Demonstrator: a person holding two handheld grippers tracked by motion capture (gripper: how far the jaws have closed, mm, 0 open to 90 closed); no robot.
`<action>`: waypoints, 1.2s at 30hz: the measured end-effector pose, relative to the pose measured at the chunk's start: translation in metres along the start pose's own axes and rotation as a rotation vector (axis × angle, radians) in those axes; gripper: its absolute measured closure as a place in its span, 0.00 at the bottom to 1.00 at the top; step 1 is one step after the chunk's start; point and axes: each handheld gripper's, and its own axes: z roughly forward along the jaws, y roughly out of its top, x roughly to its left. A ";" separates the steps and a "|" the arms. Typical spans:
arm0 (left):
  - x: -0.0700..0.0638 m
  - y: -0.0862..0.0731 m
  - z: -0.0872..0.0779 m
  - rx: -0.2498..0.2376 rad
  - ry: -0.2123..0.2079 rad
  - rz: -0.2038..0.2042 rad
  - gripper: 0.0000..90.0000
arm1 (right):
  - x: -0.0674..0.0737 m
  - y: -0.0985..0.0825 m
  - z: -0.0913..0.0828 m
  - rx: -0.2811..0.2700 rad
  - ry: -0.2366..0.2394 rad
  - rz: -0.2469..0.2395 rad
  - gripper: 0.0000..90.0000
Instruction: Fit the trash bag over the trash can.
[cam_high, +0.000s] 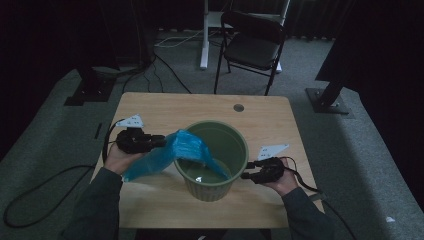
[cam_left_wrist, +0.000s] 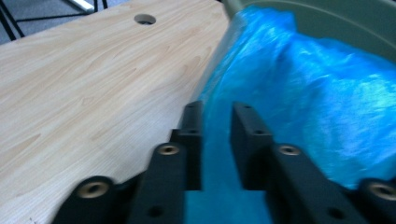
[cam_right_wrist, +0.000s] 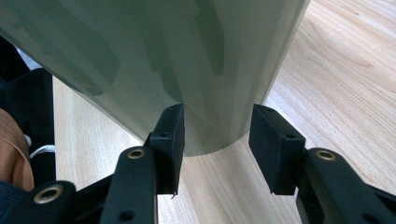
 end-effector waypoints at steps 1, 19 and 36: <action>-0.002 0.001 -0.002 -0.011 0.000 0.002 0.89 | 0.001 0.000 0.000 0.001 0.002 0.000 0.61; -0.026 0.003 -0.013 -0.006 -0.053 0.048 0.89 | 0.009 0.000 0.004 0.017 0.029 -0.007 0.61; -0.020 0.013 0.004 0.007 -0.029 0.053 0.88 | 0.004 0.007 0.009 0.018 -0.015 0.017 0.60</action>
